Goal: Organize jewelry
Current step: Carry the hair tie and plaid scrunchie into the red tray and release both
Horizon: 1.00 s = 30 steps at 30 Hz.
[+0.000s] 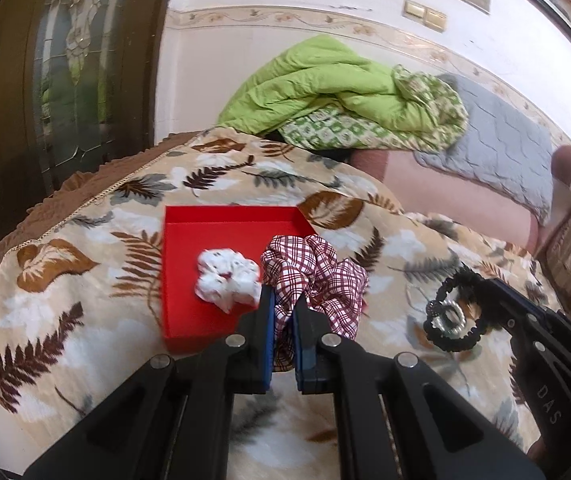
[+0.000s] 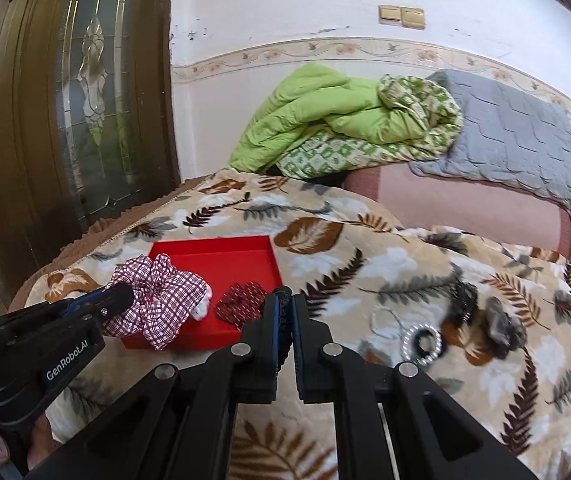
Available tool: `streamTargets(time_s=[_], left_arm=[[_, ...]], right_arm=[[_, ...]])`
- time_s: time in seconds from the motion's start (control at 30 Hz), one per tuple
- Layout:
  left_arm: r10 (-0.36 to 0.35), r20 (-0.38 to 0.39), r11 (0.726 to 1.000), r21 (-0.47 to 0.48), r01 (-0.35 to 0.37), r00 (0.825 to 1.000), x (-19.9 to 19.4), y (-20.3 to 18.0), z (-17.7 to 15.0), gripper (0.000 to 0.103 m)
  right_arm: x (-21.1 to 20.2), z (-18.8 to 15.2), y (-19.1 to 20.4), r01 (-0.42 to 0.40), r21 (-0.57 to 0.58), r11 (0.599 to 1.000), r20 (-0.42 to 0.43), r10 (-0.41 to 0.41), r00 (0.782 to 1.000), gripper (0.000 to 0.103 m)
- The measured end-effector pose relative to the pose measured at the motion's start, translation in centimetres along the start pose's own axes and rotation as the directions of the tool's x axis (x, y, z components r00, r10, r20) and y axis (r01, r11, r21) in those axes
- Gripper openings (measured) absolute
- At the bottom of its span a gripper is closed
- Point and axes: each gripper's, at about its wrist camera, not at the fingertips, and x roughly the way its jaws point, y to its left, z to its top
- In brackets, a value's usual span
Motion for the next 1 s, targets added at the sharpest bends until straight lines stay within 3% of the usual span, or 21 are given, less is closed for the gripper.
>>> streamTargets(time_s=[0.33, 0.63, 0.87, 1.0], left_arm=[[0.047, -0.009, 0.997, -0.063, -0.047, 0.999, 3.8, 3.5, 2.9, 0.007], [0.127, -0.020, 0.982, -0.136, -0.129, 0.992, 9.6, 6.3, 6.7, 0.007], [0.122, -0.095, 0.969, -0.204, -0.139, 0.988, 15.5, 8.8, 7.9, 0.007], [0.141, -0.147, 0.971, -0.173, -0.166, 0.979, 18.4, 9.4, 7.0, 0.007]], right_arm=[[4.2, 2.1, 1.0, -0.067, -0.003, 0.998, -0.011, 0.067, 0.998, 0.007], [11.1, 5.0, 2.5, -0.100, -0.032, 0.994, -0.030, 0.099, 0.995, 0.007], [18.0, 6.7, 3.4, -0.129, -0.032, 0.991, -0.070, 0.127, 0.989, 0.007], [22.2, 6.3, 3.4, -0.169, -0.019, 0.985, -0.132, 0.165, 0.977, 0.007]])
